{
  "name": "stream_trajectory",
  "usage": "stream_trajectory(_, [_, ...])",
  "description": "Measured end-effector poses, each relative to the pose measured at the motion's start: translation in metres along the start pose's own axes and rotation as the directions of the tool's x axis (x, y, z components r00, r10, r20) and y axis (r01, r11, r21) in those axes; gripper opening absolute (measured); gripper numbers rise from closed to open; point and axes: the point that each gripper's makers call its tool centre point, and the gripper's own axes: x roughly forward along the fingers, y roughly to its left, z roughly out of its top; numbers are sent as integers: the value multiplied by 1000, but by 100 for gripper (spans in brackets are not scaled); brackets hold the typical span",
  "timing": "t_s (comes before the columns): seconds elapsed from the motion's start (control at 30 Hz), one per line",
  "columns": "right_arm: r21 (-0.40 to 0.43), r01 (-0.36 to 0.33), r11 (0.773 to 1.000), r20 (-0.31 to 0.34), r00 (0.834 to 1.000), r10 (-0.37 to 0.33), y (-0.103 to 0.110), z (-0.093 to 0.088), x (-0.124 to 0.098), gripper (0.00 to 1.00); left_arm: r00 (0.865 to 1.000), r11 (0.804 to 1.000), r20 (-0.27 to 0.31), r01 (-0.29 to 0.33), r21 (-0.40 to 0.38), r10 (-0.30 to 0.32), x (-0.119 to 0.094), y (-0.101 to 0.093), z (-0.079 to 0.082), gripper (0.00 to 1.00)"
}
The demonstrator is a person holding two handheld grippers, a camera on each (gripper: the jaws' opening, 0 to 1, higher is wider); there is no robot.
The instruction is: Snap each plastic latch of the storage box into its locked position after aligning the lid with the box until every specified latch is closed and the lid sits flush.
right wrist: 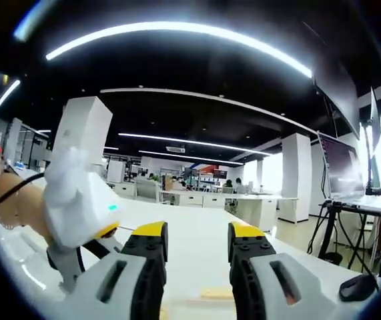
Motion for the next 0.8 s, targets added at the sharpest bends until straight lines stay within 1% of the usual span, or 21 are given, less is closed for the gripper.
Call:
stream_trajectory(0.1, [8,0,1000,-2,1000,0,-2,1,-1,35,999,999,-15,34,12,-34,1,-7,2,49])
stream_trajectory(0.17, [9,-3,1000,-4,1000,3,-2,1,-3,35,999,999,-18,47,23,-46,1,-8,4,47])
stream_trajectory(0.2, [8,-4,1000,-3,1000,4,-1,0,-5,35,998,998,-21,52,27,-51,2,-14,2,46])
stream_trajectory(0.27, [4,-8,1000,-4,1000,8,1,0,-7,35,998,998,-25,55,35,-54,2,-18,1,47])
stream_trajectory(0.4, [-8,-11,1000,-23,1000,11,6,-7,-14,35,998,999,-36,53,12,-52,4,-24,-4,48])
stream_trajectory(0.5, [-9,-14,1000,-33,999,13,8,-11,-18,35,998,999,-35,54,-6,-54,5,-29,-6,47])
stream_trajectory(0.7, [-11,-21,1000,-39,999,21,11,-14,-23,35,998,998,-28,56,-4,-56,10,-37,-6,47])
stream_trajectory(0.77, [-13,-26,1000,-45,999,26,13,-16,-24,35,998,999,-27,50,-12,-50,10,-38,-7,44])
stream_trajectory(0.8, [-13,-29,999,-47,998,29,14,-16,-25,35,999,999,-26,46,-17,-46,11,-38,-7,41])
